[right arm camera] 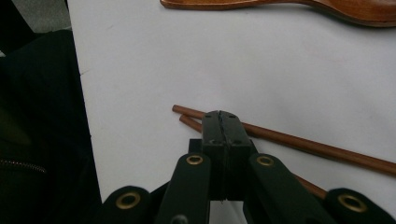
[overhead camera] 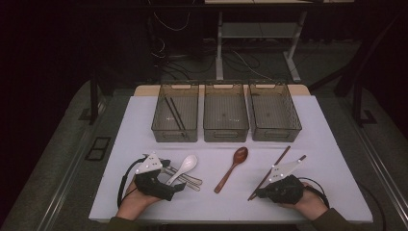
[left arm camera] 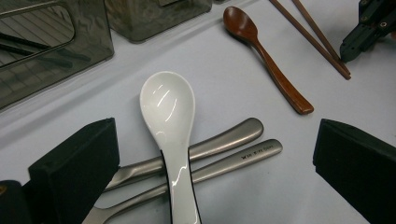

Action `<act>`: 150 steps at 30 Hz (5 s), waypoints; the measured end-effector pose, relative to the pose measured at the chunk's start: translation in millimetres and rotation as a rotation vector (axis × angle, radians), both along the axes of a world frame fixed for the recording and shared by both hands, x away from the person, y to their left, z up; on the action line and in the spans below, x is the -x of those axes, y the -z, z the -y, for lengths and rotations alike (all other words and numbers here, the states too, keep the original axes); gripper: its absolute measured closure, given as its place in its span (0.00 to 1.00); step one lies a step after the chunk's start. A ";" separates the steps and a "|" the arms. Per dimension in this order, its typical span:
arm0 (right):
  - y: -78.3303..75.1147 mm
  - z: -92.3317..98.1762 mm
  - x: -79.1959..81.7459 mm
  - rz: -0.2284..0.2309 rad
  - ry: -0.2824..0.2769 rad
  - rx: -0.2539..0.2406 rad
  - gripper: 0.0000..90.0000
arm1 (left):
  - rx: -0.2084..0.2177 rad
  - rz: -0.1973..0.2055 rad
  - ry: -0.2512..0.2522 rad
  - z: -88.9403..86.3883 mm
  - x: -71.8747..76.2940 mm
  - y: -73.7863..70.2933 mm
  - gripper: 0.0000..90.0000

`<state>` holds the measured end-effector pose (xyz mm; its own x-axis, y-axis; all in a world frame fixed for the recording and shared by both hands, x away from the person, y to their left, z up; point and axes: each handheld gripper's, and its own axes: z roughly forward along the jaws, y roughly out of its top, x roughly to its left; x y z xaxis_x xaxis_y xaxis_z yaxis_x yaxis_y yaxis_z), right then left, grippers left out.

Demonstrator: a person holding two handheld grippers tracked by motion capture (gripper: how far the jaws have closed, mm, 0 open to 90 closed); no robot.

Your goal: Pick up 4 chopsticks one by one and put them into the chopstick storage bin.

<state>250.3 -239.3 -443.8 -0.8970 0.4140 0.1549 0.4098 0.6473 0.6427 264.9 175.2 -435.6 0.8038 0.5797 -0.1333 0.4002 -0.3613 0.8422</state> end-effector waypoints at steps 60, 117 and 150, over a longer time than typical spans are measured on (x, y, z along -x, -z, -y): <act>2.4 -37.9 -36.6 0.029 0.024 -0.018 1.00 | 0.000 0.001 0.002 0.3 -0.1 -0.2 0.00; -3.1 158.1 -58.1 0.030 0.544 0.105 1.00 | 0.001 -0.005 0.001 -0.8 -0.3 0.1 0.00; -17.9 107.8 -33.3 0.040 0.256 -0.041 0.78 | -0.001 -0.006 0.000 0.8 -0.2 0.8 0.00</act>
<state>283.6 -347.0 -425.9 -0.7693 0.6227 0.1428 0.5311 0.4990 0.6848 265.1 174.4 -436.4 0.8029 0.5801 -0.1375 0.4054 -0.3622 0.8393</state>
